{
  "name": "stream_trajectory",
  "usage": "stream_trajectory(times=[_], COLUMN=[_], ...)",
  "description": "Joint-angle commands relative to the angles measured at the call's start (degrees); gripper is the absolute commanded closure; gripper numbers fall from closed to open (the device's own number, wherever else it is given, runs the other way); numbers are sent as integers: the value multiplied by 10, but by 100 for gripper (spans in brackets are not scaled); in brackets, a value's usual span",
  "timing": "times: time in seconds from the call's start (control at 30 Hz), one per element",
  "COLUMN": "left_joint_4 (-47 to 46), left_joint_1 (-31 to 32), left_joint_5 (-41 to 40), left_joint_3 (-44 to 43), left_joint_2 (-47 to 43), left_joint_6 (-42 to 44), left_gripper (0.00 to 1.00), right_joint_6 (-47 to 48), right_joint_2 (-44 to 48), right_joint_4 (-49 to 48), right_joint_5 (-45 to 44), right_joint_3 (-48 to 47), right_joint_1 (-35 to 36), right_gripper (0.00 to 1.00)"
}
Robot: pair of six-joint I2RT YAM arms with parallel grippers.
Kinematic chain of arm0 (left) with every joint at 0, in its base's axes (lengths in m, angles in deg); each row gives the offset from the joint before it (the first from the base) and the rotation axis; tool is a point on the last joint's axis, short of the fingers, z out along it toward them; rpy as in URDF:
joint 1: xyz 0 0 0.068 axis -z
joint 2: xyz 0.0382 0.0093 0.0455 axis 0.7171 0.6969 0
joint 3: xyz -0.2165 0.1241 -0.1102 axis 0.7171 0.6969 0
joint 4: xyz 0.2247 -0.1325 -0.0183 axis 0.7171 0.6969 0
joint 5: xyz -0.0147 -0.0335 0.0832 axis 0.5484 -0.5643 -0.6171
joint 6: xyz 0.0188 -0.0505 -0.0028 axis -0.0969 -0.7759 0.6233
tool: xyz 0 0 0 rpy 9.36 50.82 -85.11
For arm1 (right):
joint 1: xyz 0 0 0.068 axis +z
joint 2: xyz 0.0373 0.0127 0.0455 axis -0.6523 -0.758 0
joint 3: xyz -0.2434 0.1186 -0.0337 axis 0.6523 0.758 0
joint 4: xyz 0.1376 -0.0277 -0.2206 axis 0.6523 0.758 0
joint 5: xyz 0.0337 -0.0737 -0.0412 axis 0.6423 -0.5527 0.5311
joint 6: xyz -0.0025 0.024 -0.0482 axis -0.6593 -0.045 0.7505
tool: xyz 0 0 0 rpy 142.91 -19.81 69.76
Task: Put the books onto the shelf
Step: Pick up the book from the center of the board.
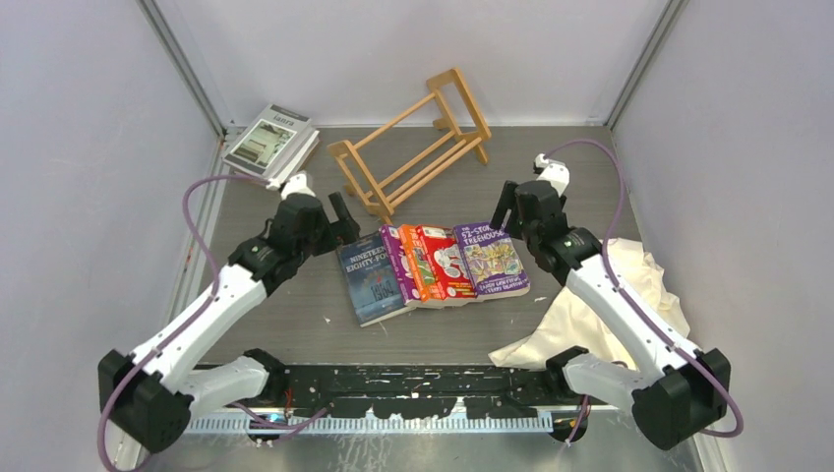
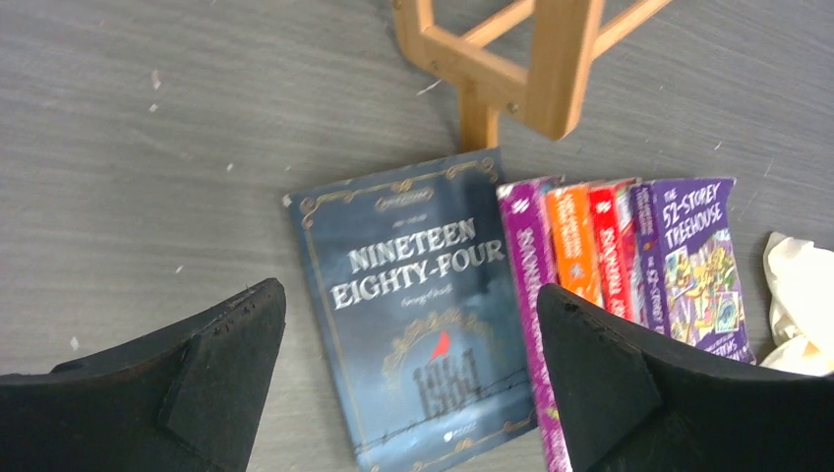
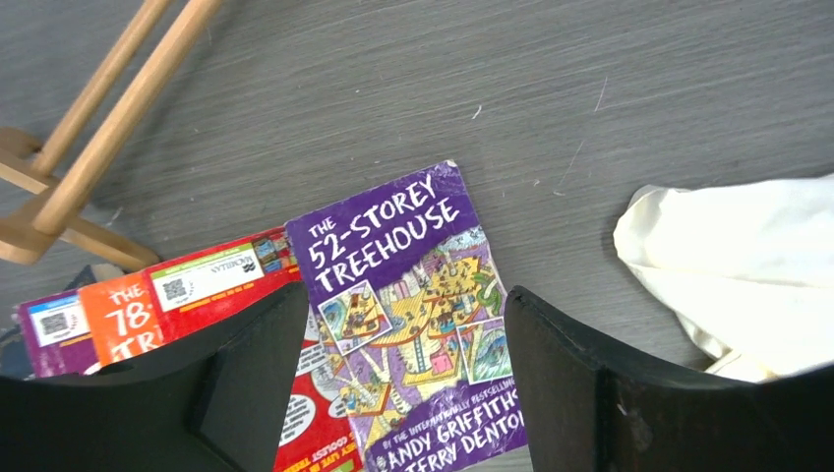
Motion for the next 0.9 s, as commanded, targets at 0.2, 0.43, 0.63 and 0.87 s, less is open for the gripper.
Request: stream_trajectory(times=[0.2, 0.43, 0.63, 0.87], left_joint_4=[-69, -68, -55, -60], left_joint_1=[18, 18, 26, 31], left_joint_5=[-46, -9, 12, 24], left_joint_3=[-131, -109, -83, -65], left_joint_2=[127, 109, 75, 53], left_joint_6=[20, 1, -15, -23], left_gripper=[3, 2, 2, 2], right_joint_6=[-73, -269, -411, -511], right_joint_2=[-57, 49, 166, 211], right_joint_4=[45, 106, 167, 184], right_joint_5=[-16, -18, -39, -27], right_joint_3=[-44, 56, 142, 199], right_joint_1=[1, 8, 46, 71], right_gripper=[21, 25, 24, 23])
